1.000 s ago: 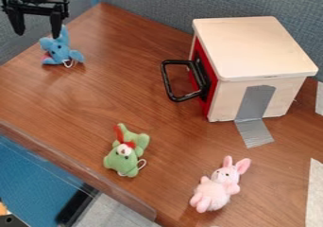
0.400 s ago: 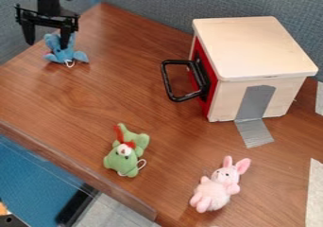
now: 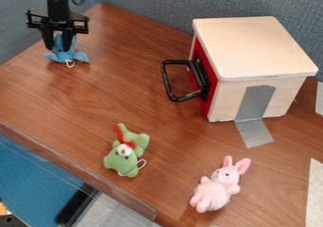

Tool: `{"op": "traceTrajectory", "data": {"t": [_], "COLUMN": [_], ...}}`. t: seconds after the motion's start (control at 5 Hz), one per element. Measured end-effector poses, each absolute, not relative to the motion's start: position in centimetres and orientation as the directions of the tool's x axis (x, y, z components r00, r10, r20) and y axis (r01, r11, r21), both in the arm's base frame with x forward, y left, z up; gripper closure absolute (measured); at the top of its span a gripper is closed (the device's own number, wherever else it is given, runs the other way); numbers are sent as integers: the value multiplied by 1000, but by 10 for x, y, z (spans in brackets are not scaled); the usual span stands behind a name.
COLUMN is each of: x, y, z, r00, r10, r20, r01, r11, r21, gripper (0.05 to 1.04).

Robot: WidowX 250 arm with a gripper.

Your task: Move the blue toy to the bottom of the table

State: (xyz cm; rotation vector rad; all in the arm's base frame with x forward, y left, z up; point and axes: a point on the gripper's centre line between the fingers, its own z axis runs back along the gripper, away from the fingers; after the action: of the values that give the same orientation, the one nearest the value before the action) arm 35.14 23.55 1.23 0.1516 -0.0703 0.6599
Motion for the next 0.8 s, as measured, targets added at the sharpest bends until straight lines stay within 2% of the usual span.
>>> {"op": "traceTrajectory", "data": {"t": [0.2, 0.4, 0.6, 0.8], "x": [351, 350, 338, 315], "y": [233, 228, 206, 169], "z": [13, 22, 53, 72], "r00": [785, 775, 760, 770], "r10": [609, 617, 623, 604], "r20": [114, 137, 185, 206], "r01": [-619, -630, -641, -620], "r11": [777, 771, 766, 784], "r21": [110, 90, 51, 15], "gripper": [901, 964, 978, 978]}}
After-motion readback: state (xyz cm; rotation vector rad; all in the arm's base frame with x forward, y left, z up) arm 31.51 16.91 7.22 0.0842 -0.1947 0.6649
